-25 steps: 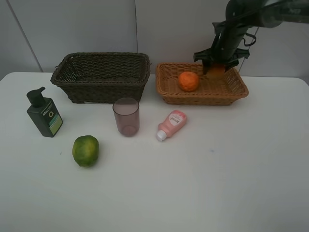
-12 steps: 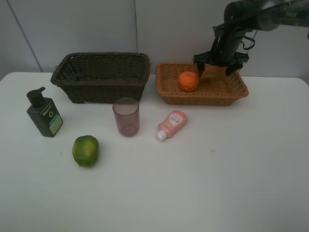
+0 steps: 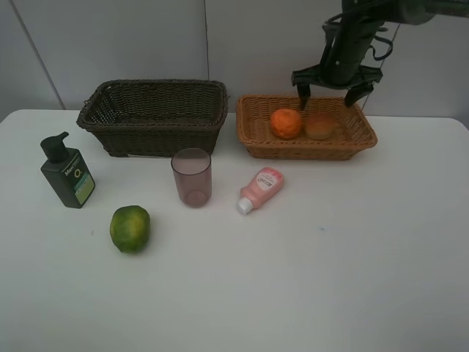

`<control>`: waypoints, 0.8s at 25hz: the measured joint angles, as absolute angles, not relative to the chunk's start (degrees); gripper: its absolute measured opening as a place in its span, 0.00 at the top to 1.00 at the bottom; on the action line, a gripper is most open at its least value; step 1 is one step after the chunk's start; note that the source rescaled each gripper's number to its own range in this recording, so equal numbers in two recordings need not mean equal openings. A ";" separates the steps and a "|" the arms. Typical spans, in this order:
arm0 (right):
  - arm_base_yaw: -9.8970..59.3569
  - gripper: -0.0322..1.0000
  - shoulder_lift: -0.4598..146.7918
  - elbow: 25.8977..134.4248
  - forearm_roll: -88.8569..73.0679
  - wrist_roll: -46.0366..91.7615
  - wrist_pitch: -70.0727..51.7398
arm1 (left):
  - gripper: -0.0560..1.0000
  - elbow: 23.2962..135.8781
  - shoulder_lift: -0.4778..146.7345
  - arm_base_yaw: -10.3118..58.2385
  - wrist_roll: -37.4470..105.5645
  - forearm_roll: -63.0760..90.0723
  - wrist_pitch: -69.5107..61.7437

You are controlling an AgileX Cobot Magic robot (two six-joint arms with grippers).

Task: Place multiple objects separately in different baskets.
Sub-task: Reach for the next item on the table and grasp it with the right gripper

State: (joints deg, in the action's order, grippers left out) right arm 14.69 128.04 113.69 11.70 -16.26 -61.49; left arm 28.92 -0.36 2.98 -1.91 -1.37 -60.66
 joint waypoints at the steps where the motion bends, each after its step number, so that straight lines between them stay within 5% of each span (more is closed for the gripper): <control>1: 14.95 0.01 127.06 113.69 11.52 -15.94 -62.51 | 0.06 28.92 -0.36 2.98 -1.91 -1.37 -60.66; 9: 19.04 0.01 119.96 109.86 10.69 -15.33 -66.39 | 0.06 28.92 -0.36 2.98 -1.91 -1.37 -60.66; 20: 22.21 0.01 105.06 87.89 10.25 -15.38 -58.39 | 0.06 28.92 -0.36 2.98 -1.91 -1.37 -60.66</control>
State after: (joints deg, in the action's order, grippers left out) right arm 22.21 105.06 87.89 10.25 -15.38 -58.39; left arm 28.92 -0.36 2.98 -1.91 -1.37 -60.66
